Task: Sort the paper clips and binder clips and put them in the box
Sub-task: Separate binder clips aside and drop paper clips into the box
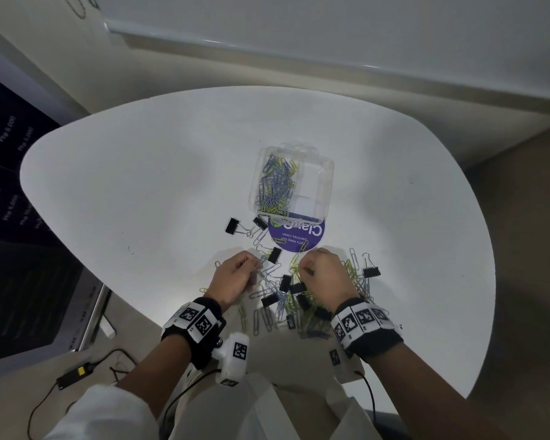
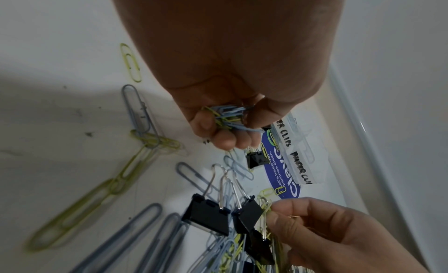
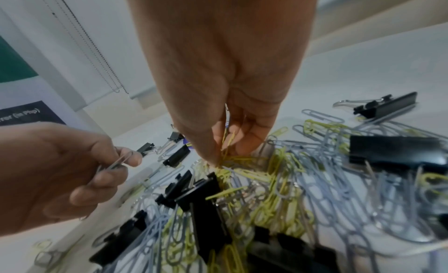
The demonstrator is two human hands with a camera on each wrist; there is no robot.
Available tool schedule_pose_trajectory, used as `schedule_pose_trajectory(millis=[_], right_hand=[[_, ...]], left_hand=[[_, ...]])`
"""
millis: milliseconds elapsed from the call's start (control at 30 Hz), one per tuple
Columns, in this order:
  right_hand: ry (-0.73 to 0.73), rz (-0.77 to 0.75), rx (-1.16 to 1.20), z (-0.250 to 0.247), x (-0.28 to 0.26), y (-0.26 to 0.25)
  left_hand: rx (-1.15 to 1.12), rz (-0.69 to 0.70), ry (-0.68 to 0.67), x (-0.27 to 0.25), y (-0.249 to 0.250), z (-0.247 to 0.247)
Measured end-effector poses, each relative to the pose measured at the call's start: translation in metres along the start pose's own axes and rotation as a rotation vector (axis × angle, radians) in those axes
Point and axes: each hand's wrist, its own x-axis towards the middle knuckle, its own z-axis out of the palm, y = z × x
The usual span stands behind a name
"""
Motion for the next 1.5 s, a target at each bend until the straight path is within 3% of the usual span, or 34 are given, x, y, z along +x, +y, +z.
schedule_pose_trajectory(millis=[267,400,500,700,867,1033,1167,1367,1500], right_hand=[[-0.043,0.101,0.348,0.0,-0.002,0.004],[-0.05,0.362,0.784,-0.007,-0.005,0.003],[-0.033,0.524,1.206,-0.009,-0.003,0.001],[-0.071,0.58,1.599,-0.034,0.005,-0.021],[0.035,0.406,1.314,-0.047,0.039,-0.051],[0.11,0.254,1.063,-0.055,0.082,-0.082],[-0.004,0.153,0.796,-0.047,0.098,-0.085],[-0.009,-0.011,0.694,-0.051,0.077,-0.077],[0.036,-0.064,0.665,-0.052,0.067,-0.074]], left_hand=[[-0.095,-0.044,-0.019,0.001,0.002,-0.001],[-0.187,-0.087,-0.033,0.002,0.017,0.001],[-0.219,-0.036,-0.007,0.017,0.039,0.003],[-0.156,0.085,0.073,0.06,0.102,0.006],[-0.006,0.134,0.095,0.076,0.124,0.01],[0.183,0.259,0.192,0.062,0.111,0.001],[0.229,0.293,0.269,0.047,0.073,-0.016],[0.297,0.333,0.161,0.006,0.014,-0.04],[0.691,0.425,0.032,-0.009,-0.019,-0.051]])
